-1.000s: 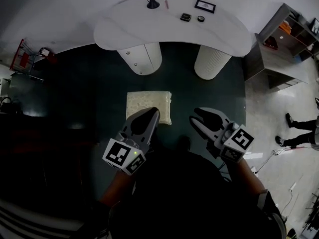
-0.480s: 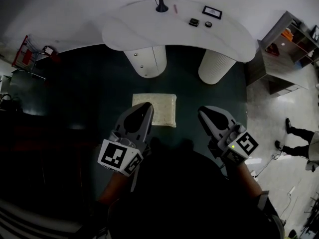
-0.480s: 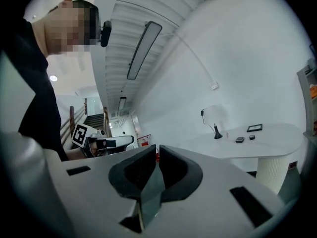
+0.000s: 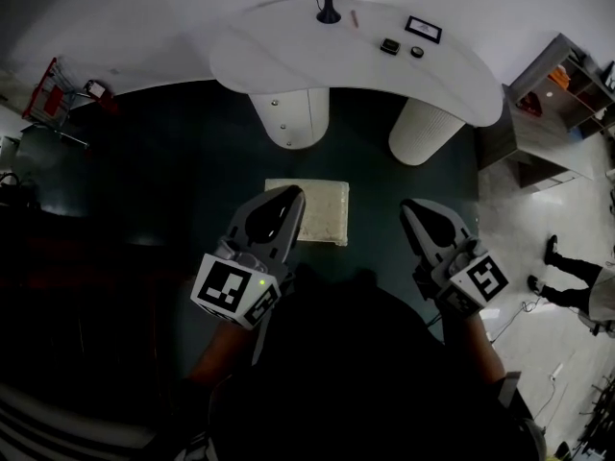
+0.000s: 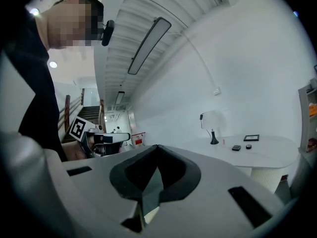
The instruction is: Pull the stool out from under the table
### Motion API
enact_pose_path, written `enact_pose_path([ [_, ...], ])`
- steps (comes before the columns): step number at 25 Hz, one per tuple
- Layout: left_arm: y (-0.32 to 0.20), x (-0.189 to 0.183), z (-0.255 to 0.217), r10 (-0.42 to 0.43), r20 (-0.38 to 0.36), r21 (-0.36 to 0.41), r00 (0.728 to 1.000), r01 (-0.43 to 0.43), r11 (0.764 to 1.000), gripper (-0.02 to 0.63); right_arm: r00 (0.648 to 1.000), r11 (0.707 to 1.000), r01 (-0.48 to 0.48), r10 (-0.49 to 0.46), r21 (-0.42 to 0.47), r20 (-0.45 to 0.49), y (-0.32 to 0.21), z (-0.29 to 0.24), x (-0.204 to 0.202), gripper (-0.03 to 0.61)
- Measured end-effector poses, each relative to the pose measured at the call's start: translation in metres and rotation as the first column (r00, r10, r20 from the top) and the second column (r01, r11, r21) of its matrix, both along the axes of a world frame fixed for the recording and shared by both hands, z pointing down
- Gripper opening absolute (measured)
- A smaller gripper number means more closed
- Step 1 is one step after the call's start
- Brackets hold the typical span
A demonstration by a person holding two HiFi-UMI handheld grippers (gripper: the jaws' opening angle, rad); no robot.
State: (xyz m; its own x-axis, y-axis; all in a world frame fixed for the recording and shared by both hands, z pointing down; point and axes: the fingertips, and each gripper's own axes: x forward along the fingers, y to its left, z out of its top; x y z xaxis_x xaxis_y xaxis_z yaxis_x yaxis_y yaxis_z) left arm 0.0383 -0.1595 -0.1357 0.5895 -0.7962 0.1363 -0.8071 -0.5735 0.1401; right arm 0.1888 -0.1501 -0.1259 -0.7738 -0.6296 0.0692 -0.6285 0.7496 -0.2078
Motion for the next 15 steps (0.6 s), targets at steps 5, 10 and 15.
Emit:
enact_pose_path([
  [5,0.000,-0.007,0.004,0.006,-0.002,-0.005,1.000,-0.006,1.000,0.026,1.000,1.000,0.001,0.000,0.009,-0.031,-0.002,0.006,-0.009,0.017],
  [10,0.001,-0.013,0.008,0.001,-0.056,-0.031,0.998,-0.003,1.000,0.026,0.999,1.000,0.007,-0.007,0.005,-0.045,-0.001,0.011,-0.014,0.017],
  [15,0.004,-0.012,0.007,0.006,-0.055,-0.018,0.998,-0.007,1.000,0.026,0.999,1.000,0.008,-0.008,0.007,-0.046,0.002,0.008,-0.013,0.017],
])
